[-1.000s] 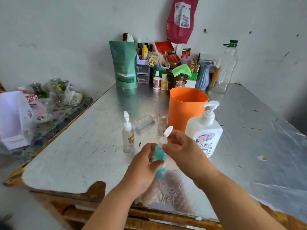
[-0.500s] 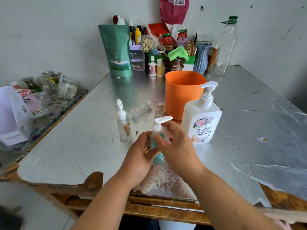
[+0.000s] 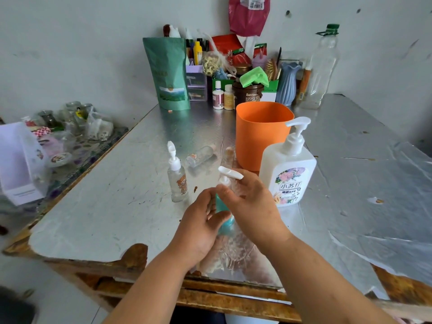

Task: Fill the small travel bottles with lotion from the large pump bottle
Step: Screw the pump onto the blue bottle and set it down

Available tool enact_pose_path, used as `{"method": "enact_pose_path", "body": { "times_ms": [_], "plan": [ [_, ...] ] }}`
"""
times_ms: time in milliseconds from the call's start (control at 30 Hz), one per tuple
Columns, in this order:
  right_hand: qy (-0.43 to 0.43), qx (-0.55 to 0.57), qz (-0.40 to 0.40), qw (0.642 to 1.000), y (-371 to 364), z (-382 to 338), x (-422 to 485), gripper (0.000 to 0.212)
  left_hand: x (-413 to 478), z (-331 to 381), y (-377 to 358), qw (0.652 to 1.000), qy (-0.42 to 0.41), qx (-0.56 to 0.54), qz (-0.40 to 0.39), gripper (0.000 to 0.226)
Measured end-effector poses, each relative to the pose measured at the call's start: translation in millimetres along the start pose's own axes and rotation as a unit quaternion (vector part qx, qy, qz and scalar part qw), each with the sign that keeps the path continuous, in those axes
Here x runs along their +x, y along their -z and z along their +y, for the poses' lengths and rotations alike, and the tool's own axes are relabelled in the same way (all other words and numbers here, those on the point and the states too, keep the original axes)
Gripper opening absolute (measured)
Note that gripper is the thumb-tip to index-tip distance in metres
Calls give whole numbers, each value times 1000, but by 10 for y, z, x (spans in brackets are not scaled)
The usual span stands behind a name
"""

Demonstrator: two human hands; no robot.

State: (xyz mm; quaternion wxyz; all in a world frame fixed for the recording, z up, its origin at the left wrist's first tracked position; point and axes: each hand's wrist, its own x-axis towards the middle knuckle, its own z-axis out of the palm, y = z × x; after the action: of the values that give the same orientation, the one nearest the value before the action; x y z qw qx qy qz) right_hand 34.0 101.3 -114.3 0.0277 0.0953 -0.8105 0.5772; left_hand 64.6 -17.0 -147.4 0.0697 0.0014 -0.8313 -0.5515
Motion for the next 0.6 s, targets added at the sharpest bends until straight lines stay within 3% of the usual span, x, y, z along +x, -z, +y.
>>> {"method": "enact_pose_path", "body": {
  "times_ms": [100,267,367,533,600],
  "plan": [
    [-8,-14,-17,1000,57,-31,19,20,12,-19,-5,1000,9,-10,2,37],
    [-13,-42,-26,999,43,-9,41,36,9,-31,-15,1000,3,-12,3,30],
    [5,-11,-18,1000,38,1,24,20,18,-41,-17,1000,4,-26,9,35],
    [3,-19,-6,1000,38,17,33,31,28,-57,-27,1000,-5,-8,6,33],
    [26,-11,2,1000,27,14,32,20,28,-62,-22,1000,-4,-12,7,35]
  ]
}}
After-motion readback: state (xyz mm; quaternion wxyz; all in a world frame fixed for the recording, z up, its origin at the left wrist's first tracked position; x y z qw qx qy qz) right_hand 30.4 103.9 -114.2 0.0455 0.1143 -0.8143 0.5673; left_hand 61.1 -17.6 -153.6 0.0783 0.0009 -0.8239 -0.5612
